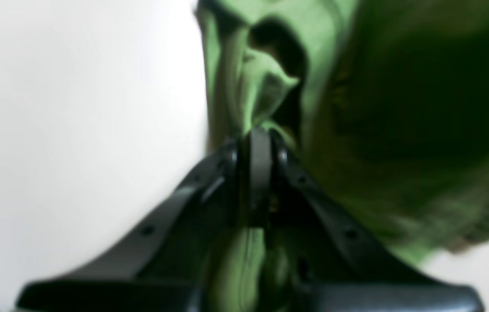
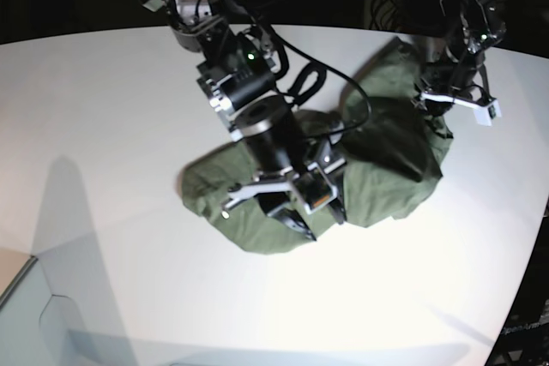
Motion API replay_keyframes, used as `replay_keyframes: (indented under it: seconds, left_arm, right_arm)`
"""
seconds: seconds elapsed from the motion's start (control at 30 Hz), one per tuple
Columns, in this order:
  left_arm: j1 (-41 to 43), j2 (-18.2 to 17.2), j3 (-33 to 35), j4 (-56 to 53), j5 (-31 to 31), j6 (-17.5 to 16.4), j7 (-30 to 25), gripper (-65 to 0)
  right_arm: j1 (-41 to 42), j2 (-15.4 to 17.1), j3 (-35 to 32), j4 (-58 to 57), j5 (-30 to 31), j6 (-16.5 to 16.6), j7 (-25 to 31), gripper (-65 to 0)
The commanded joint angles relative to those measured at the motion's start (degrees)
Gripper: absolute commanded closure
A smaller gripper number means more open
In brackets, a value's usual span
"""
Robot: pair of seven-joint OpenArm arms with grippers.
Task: Layout the t-shirt on the table in an organized manner, then fold the t-shirt properly
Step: 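Grasp the shirt with the left gripper beside the right gripper, then release with the right gripper and pull the shirt with the left gripper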
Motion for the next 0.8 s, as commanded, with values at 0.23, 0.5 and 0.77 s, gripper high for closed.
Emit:
replay_keyframes:
  seconds: [0.23,0.5,0.77]
  left_arm:
    - [-2.42,-2.88,-0.13,14.72,-0.73,-0.41,-1.88,-0.2]
    - [-6.20,-5.26,-4.97,16.83,-0.99,-0.41,-1.79,-0.2]
    - [-17.37,-7.98,-8.22,16.48,-0.90,-0.67,5.50,-0.2]
  right_arm:
    - [0.60,-0.77,0.55,1.10,-3.49,-0.16,1.70,-24.4]
    - [0.60,-1.03,5.83,1.10,-3.58,-0.16,1.70,-24.4]
    - [-0.28,-1.39,8.37,1.10,-3.75,-0.16,1.70,-24.4]
